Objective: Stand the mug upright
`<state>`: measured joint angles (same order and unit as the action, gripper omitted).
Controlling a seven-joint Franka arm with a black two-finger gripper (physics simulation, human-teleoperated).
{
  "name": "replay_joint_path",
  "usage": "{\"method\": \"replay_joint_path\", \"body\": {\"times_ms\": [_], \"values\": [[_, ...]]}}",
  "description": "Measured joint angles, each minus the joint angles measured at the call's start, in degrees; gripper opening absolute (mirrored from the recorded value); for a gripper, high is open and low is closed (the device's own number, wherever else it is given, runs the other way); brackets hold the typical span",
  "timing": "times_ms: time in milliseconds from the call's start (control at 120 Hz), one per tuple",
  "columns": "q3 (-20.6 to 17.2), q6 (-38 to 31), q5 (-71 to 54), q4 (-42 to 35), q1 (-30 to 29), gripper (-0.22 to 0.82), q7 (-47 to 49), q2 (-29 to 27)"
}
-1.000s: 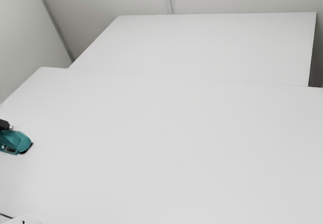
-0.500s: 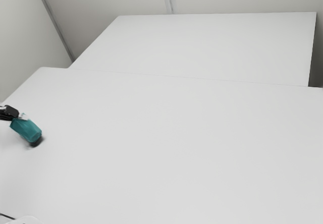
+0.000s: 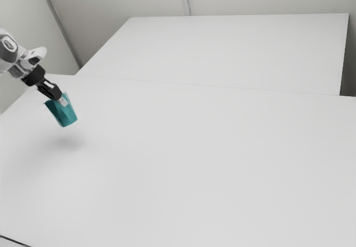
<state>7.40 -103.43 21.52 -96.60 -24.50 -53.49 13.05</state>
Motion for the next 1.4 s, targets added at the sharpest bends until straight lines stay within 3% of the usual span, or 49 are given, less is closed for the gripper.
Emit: {"method": "replay_joint_path", "body": {"times_ms": [92, 433, 667, 1050, 1400], "values": [[0.0, -4.8, -8.3, -3.5, 6.3, -0.18, 5.2, -3.2], [-1.7, -20.6, -29.2, -23.1, 20.9, -0.18, 30.3, -16.1], [-4.3, -24.7, -32.7, -29.9, 20.4, -0.18, 47.9, -19.6], [-8.9, -26.9, -36.8, -31.9, 23.5, -0.18, 71.1, -16.8], [-10.4, -30.0, -37.5, -32.7, 24.0, -0.18, 85.0, -12.2]]}}
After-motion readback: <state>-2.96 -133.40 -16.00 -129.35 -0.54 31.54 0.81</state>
